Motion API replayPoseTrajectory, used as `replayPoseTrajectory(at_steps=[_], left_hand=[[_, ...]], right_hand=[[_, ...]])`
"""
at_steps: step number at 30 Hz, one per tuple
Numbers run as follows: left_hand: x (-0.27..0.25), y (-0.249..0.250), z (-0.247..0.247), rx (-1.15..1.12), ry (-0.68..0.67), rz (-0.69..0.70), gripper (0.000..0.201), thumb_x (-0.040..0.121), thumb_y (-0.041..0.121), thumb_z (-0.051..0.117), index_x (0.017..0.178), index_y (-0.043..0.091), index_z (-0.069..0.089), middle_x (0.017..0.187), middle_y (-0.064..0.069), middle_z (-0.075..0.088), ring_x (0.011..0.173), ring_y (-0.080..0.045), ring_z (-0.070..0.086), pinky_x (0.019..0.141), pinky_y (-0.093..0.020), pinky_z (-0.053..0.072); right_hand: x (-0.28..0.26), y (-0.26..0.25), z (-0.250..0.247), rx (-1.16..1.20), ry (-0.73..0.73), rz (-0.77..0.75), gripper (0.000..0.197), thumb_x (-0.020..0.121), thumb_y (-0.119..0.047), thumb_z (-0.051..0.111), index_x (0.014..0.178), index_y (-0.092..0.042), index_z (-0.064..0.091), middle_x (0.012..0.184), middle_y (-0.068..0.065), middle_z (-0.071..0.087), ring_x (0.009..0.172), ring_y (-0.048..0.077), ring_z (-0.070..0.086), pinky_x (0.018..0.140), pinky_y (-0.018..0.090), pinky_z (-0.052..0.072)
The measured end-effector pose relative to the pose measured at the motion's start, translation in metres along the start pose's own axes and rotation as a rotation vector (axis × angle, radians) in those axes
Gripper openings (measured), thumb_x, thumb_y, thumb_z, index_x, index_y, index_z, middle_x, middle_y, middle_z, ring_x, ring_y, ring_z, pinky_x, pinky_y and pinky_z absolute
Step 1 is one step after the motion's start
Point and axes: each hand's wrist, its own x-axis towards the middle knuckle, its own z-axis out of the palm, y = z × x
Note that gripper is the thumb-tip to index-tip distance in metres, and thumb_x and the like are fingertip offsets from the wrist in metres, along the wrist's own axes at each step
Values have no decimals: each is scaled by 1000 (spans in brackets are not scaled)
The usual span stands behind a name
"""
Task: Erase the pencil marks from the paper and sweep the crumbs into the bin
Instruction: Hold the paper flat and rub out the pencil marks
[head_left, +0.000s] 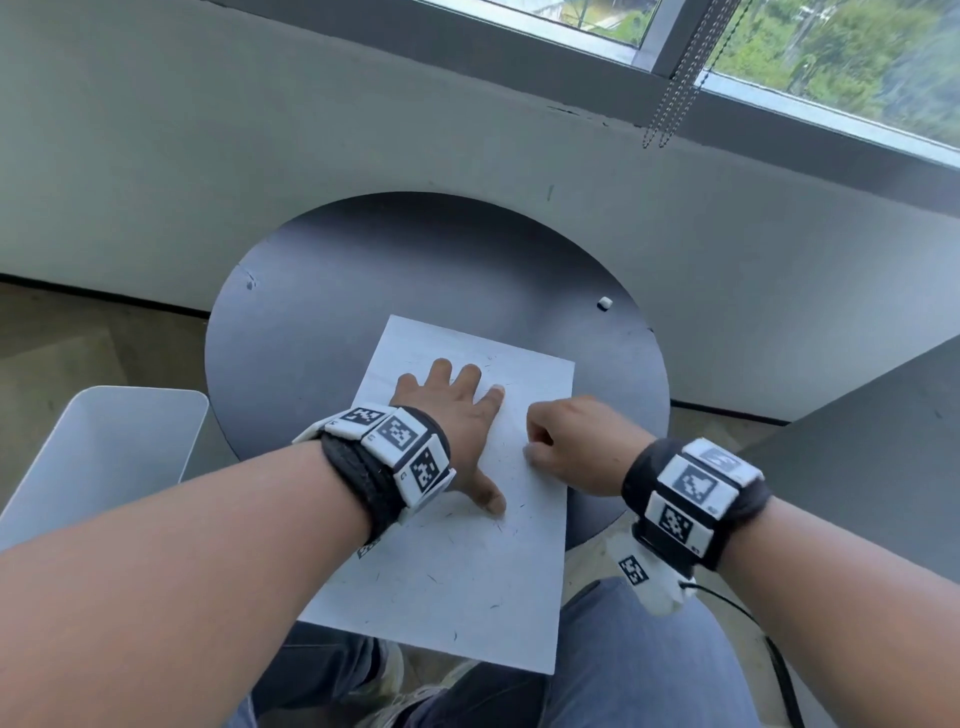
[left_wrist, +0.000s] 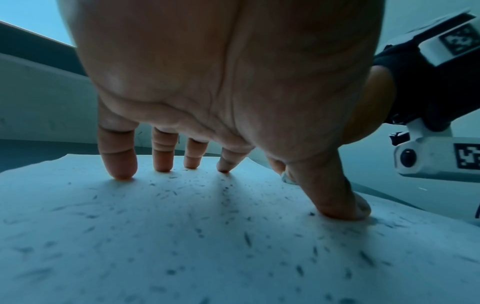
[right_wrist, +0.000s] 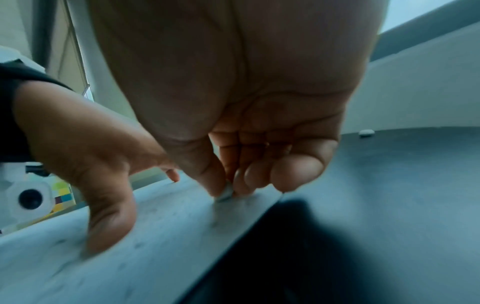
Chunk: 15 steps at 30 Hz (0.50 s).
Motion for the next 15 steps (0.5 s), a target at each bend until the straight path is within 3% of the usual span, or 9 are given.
replayPoseTrajectory(at_steps=[5,8,11,15], left_hand=[[3,0,-2,24,-29,7,134,62,91,65,163,32,-1,170,1,-4,148,-36,10,109,-54,32],[6,1,-4,39,-45,4,134,61,91,66,162,35,0,170,0,0,148,-37,12,106,-55,35],[8,1,-6,41,-53,13,134,58,91,67,162,35,3,168,-2,6,147,-37,14,106,-54,35],[9,0,-5,70,-35,34,137,57,94,64,162,33,1,168,-6,7,148,-38,13,114,-57,25]], right_hand=[[29,9,-6,88,110,112,13,92,-28,49,81,-22,51,86,0,58,82,23,56,67,34,46],[68,18,-20,109,168,162,9,90,-23,51,85,-17,56,92,4,63,90,28,58,76,35,51],[90,21,-28,100,175,179,7,89,-18,51,86,-17,57,99,9,66,90,29,57,73,32,48],[68,21,-25,61,147,151,9,91,-20,50,88,-15,58,92,3,61,92,27,56,73,33,46]])
